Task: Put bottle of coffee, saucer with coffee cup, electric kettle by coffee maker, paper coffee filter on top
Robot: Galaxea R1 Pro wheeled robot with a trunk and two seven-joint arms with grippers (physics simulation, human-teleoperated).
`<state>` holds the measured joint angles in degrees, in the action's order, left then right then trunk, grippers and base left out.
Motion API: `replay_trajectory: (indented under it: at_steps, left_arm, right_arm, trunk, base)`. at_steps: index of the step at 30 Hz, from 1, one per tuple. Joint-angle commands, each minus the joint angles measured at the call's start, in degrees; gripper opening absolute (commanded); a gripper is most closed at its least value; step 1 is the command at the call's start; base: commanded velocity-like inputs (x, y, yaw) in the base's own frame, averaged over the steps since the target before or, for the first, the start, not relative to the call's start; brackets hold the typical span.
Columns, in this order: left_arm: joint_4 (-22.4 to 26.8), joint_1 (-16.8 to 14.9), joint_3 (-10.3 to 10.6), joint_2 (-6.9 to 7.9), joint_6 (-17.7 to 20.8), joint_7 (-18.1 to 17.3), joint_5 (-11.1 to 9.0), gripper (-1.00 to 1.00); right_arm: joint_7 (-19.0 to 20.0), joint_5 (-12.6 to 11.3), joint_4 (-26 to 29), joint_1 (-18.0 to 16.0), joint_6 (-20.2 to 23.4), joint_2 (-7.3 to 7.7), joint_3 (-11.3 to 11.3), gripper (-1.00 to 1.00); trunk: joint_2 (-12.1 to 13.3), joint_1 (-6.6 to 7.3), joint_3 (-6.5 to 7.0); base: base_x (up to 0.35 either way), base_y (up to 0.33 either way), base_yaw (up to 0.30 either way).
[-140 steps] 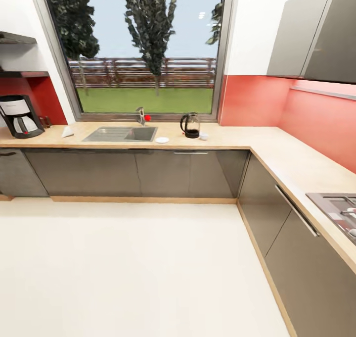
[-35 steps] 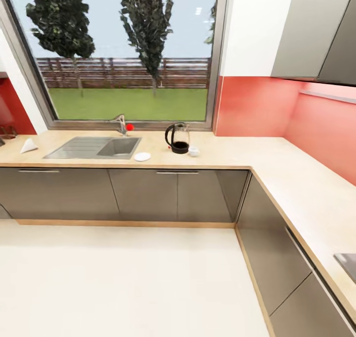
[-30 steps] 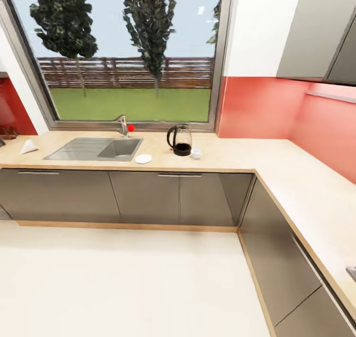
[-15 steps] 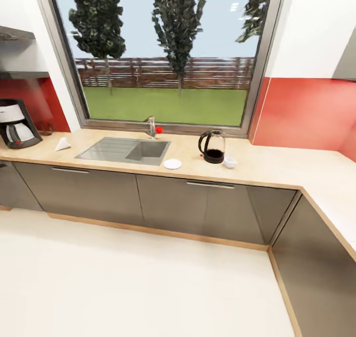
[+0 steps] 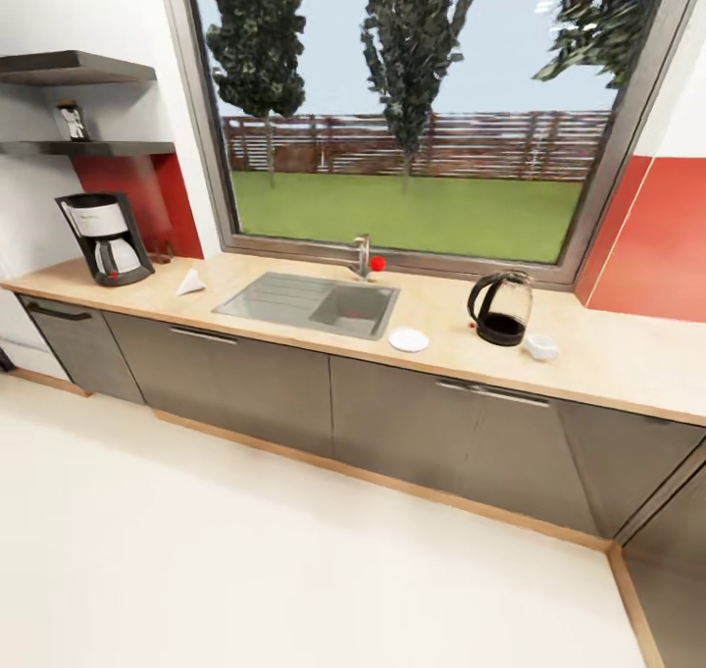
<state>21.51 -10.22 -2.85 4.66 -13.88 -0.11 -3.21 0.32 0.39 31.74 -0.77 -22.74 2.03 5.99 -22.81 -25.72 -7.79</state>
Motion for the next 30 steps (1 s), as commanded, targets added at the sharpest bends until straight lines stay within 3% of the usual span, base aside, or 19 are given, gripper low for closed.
replay_trajectory:
  at_steps: [1,17,30]
  left_arm:
    - [-0.06,-0.06,0.04,0.0,-0.18,-0.01,-0.32,1.0]
    - [-0.06,-0.06,0.04,0.09,-0.09,0.01,-0.29,1.0]
    - [-0.06,-0.06,0.03,0.09,-0.09,0.02,-0.37,1.0]
  right_arm:
    - [0.03,0.05,-0.01,-0.03,-0.16,-0.01,0.09,1.0]
    - [0.03,0.05,-0.01,-0.03,-0.2,-0.07,0.1,1.0]
    - [0.03,0.05,-0.01,-0.03,-0.2,-0.09,0.1,1.0]
  trunk:
    - [-0.1,-0.06,-0.11]
    - [-0.1,-0.06,0.01]
    - [-0.1,-0.06,0.27]
  base:
    - [0.326,0.033,0.279]
    - [0.334,0.021,0.279]
    - [0.311,0.189,0.279]
